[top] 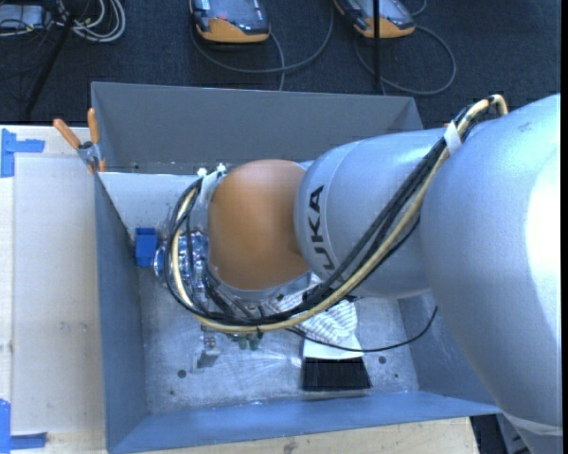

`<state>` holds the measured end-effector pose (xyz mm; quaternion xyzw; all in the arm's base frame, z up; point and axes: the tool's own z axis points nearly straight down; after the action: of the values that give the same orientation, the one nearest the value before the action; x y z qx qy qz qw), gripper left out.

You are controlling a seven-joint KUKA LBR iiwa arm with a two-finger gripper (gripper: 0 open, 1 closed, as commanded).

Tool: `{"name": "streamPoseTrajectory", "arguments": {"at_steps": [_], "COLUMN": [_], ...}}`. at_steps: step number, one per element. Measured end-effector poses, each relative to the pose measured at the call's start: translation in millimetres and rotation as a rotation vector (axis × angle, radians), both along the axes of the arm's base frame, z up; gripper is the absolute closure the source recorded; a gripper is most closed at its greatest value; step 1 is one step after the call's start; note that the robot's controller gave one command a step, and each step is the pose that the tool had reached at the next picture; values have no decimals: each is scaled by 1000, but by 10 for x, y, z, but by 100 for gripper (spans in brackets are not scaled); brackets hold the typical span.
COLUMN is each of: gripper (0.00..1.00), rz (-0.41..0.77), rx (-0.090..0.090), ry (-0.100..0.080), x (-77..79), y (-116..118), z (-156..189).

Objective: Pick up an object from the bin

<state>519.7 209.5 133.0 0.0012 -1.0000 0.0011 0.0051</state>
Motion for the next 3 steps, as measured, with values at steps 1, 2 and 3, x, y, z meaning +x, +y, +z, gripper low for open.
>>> {"name": "streamPoseTrajectory", "arguments": {"at_steps": [1,2,3], "gripper": [0,0,0], "rz": [-4,88,112], "rx": [2,4,3], "ry": [-7,-12,1], "x": [22,524,726], "y": [-7,89,309], "z": [42,-136,-132]}}
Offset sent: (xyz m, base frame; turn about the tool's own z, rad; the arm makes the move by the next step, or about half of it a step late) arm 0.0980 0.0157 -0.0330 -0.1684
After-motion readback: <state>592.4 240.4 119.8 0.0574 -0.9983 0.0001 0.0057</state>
